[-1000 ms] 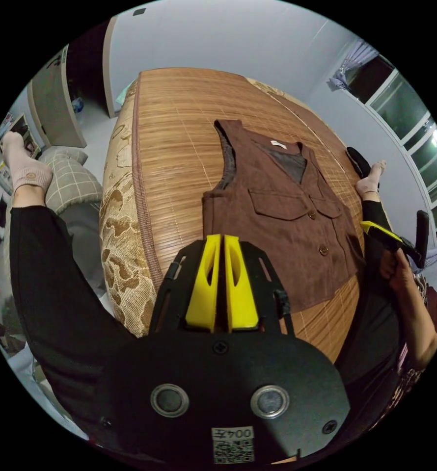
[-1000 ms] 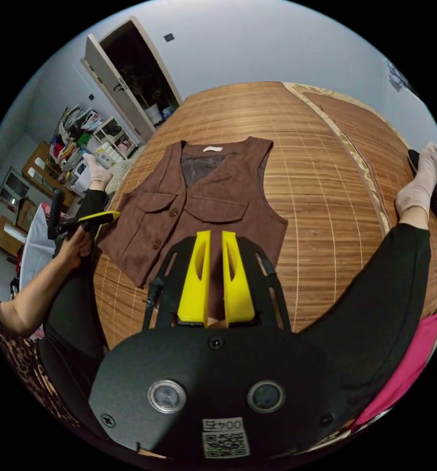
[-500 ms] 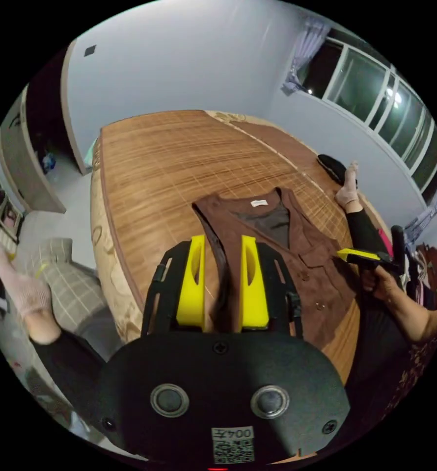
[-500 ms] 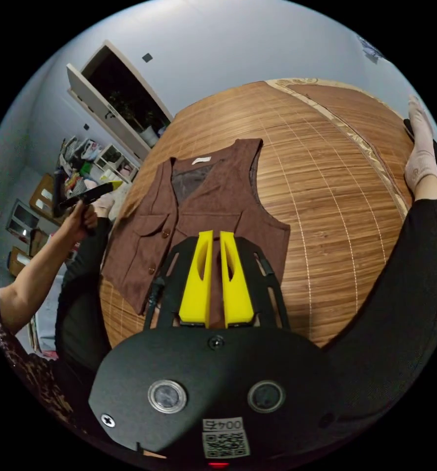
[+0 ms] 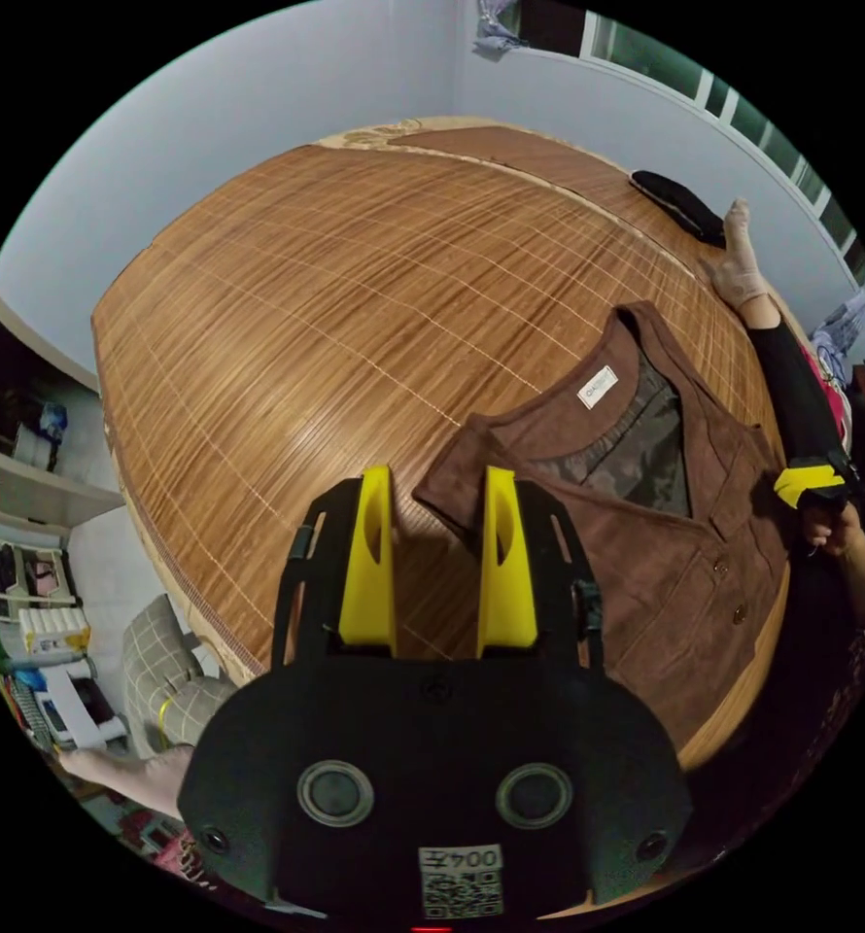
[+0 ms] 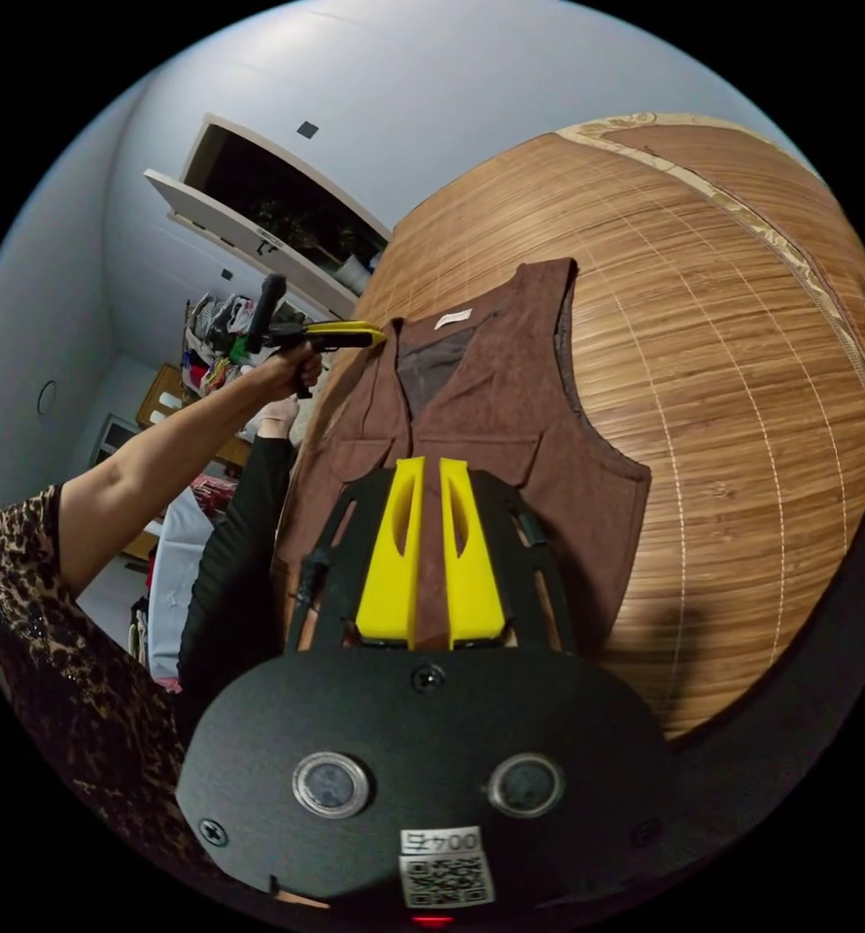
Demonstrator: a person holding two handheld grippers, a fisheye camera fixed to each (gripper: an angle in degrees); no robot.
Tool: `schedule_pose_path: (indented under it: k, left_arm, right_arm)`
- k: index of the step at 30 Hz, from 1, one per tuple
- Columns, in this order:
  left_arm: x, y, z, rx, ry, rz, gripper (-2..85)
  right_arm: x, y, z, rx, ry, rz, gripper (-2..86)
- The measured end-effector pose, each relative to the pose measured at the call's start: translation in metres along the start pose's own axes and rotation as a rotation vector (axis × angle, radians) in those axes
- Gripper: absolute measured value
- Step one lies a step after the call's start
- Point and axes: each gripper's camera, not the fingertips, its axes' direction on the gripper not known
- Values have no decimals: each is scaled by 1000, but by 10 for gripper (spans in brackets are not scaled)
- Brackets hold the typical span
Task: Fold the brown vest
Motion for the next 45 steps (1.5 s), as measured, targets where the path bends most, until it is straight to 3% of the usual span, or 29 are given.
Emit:
schedule_pose_path:
  k: [8,13,23,30,34,45]
  left_arm:
    - [7,-13,8,27,1,7,109]
    - [10,-18,12,11,52,-59,50]
    - [104,26,-49,263,-4,98,20]
    - [167,81,25,145,-174,132,17]
    - [157,103,55,222,-78,-26,20]
    - [164,127,90,228,-96,-22,23]
  right_arm:
    - [-5,-18,15,-13,15,-19,29]
    - [-10,-29,26,-18,39,-24,14]
    - [-27,-45,40,31,65,-25,7]
    - [-46,-52,58,69,91,-34,40]
    - [-59,-54,77,79,123,-55,56]
    - [-118,-81,124,68,383,-260,89]
